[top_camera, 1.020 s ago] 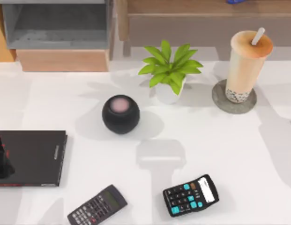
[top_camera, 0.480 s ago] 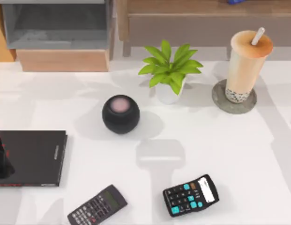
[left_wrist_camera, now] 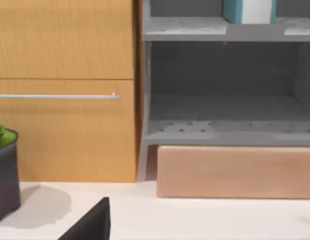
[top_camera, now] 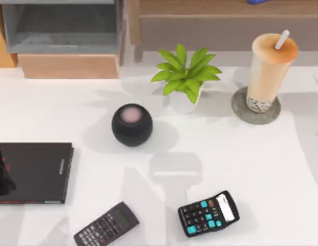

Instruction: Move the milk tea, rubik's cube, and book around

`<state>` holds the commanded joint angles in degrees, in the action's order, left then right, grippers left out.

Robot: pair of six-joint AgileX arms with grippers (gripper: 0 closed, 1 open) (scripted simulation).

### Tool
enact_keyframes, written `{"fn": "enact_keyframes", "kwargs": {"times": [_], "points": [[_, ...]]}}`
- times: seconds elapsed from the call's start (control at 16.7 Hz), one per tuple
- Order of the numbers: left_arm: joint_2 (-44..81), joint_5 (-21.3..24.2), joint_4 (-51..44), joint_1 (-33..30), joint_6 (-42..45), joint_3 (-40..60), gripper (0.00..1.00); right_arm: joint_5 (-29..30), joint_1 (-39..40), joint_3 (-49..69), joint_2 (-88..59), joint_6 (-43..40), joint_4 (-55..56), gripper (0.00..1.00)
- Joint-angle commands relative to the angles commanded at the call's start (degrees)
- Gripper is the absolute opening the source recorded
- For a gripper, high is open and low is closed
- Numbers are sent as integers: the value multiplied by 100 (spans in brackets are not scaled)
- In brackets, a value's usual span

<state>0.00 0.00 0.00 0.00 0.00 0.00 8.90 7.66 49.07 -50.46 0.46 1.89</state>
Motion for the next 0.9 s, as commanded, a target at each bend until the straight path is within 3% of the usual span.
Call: {"fn": "enact_keyframes", "kwargs": {"times": [0.48,0.9], "points": [[0,0,0,0,0,0,100,-703,-606,-4100,4218,-27,-166,100],[0,0,0,0,0,0,100,-890,-766,-4907,5045,-46,-189,100]]}}
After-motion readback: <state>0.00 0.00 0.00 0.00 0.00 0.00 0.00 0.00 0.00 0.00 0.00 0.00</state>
